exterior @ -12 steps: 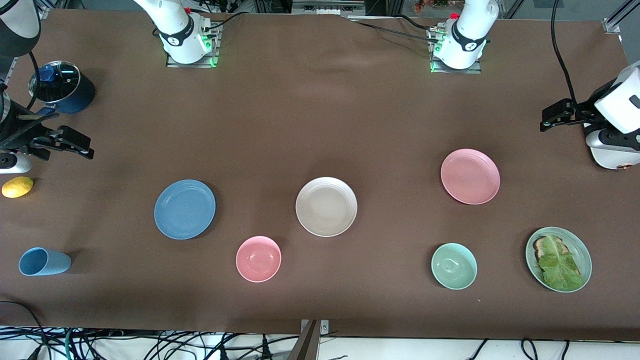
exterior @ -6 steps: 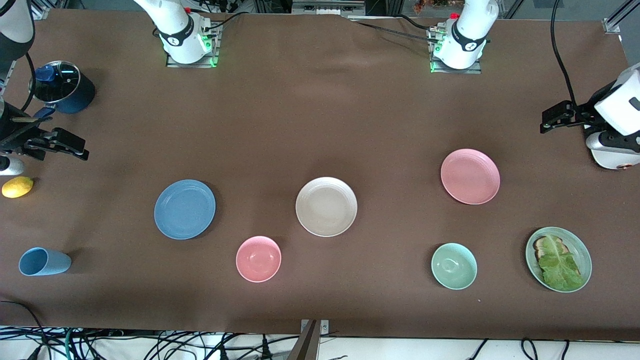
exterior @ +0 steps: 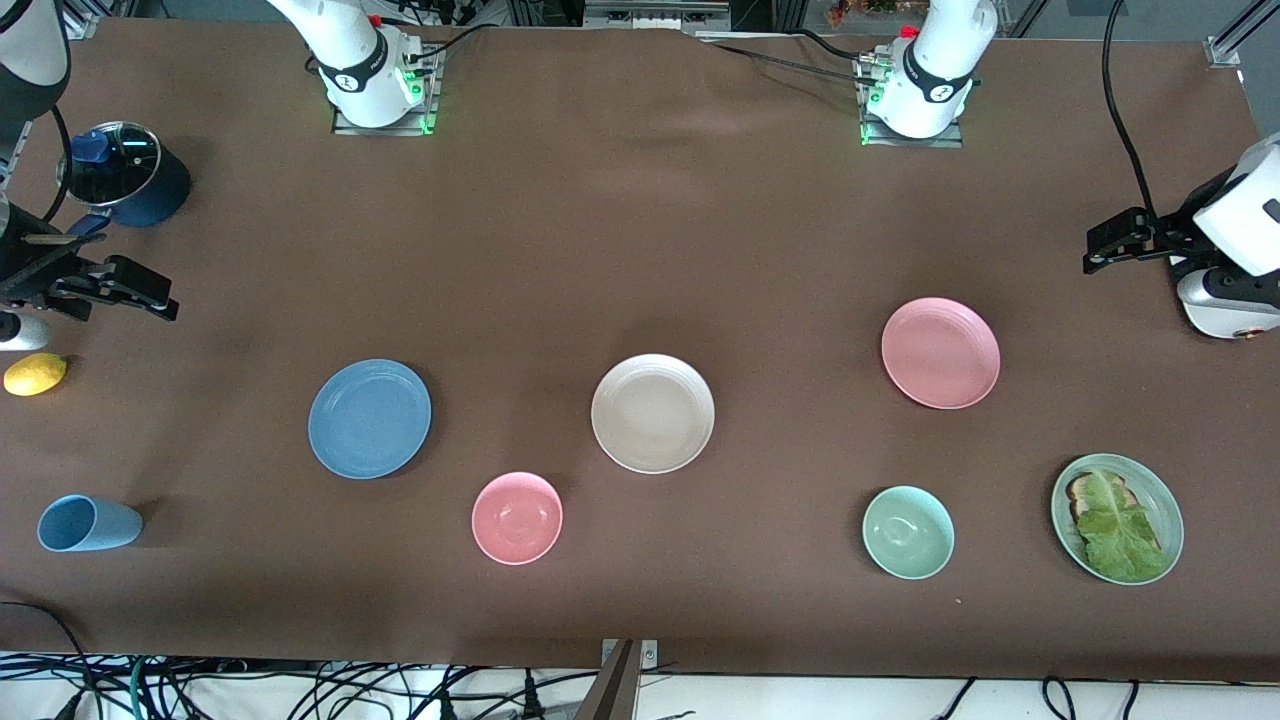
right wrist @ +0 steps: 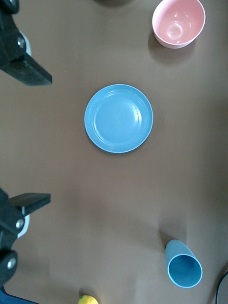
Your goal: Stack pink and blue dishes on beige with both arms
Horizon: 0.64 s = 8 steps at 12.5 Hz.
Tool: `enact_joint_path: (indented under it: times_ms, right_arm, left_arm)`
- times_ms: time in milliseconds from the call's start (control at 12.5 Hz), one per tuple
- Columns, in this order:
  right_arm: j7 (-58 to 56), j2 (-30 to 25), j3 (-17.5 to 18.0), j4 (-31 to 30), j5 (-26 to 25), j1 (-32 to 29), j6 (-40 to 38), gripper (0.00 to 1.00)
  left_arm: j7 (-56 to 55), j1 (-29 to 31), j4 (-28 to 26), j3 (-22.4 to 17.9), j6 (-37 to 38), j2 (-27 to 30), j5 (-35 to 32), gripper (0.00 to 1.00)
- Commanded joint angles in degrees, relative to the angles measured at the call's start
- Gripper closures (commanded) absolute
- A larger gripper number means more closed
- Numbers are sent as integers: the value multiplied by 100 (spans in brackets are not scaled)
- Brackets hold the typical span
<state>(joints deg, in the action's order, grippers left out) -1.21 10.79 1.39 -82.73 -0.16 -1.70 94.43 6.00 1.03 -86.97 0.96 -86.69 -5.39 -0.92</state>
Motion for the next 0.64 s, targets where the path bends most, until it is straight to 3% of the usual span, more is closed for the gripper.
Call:
enact_joint_path:
  times_ms: [0,560]
  right_arm:
    - [-2,-41,28,37,16,-23,-30,0]
    - [-2,-50,28,37,16,-23,-21,0]
  left_arm:
    - [-28,11,-109,9,-58,82,40,0]
    - [-37,2,-118,18,56,100,40,0]
